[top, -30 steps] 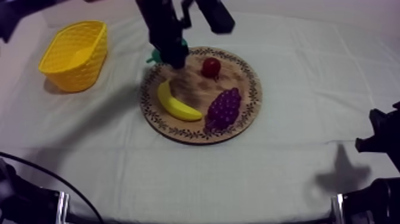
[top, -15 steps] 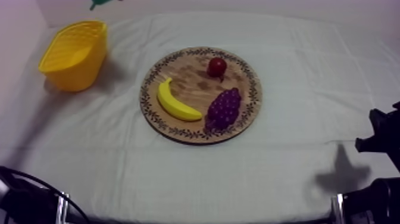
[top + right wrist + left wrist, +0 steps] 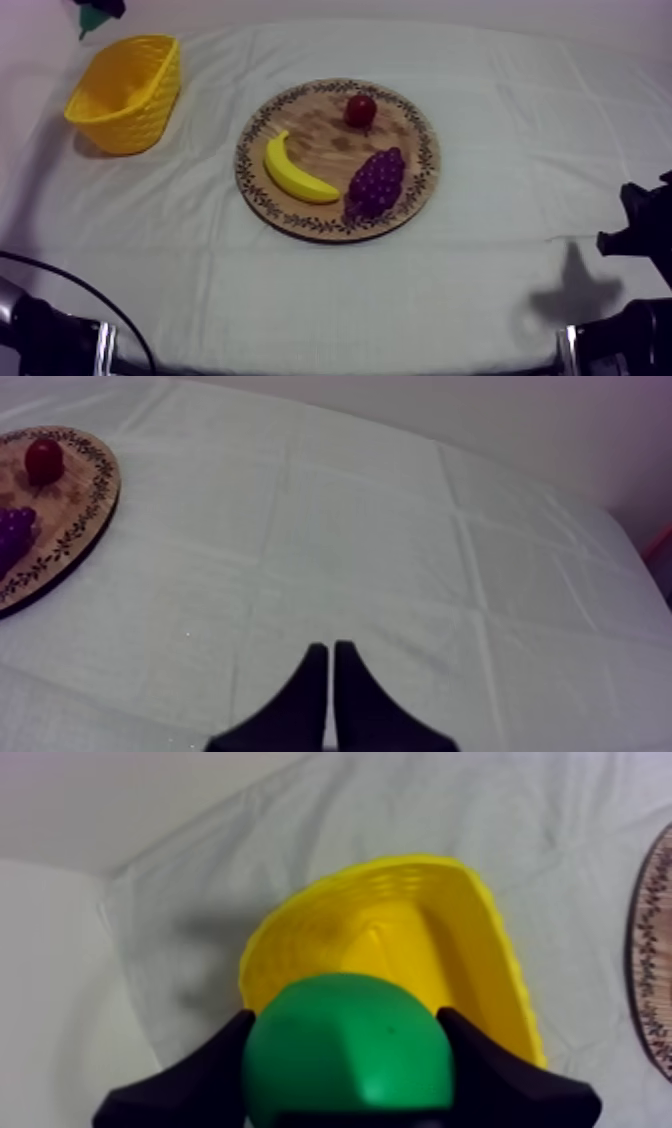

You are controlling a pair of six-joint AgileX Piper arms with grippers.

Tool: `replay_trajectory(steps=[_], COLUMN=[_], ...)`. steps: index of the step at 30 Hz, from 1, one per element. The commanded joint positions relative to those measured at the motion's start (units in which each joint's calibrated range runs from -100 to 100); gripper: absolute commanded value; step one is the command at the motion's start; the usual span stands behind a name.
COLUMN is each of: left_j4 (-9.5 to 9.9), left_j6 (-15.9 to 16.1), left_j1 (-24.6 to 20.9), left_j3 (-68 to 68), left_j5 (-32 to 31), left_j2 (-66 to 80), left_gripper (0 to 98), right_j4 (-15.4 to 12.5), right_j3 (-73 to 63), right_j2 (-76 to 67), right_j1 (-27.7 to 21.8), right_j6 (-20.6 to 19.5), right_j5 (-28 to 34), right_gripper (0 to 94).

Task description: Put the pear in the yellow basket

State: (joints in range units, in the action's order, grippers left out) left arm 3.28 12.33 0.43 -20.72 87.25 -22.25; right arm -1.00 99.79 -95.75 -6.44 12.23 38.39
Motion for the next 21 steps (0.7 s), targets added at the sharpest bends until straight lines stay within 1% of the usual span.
replay_trajectory(steps=[1,8,16,19,21], left_j4=[0.00,0.03,-0.55,-0.73,-0.46], left_j6=[0.2,0.7,1.0,1.7,2.0], left_j1=[-0.8,-1.7,-2.1,-2.3,-2.3], left_j3=[-0.7,0.7,4.3,5.2,5.7], left_j5=[0.0,-1.2,-2.4,-2.7,-2.8], left_j2=[-2.5,-6.3,-10.7,-11.1,-10.6], left_gripper=[61.6,63.2,64.7,71.0,78.0], right_j4=[0.0,0.0,0.0,0.0,0.0], right_j3=[0.0,0.0,0.0,0.0,0.0], right_j2=[0.0,0.0,0.0,0.0,0.0], right_j1=[0.0,0.0,0.0,0.0,0.0], right_j6=[0.0,0.0,0.0,0.0,0.0], right_j5=[0.0,0.0,0.0,0.0,0.0], right_gripper=[0.3,0.3,0.3,0.3,0.3])
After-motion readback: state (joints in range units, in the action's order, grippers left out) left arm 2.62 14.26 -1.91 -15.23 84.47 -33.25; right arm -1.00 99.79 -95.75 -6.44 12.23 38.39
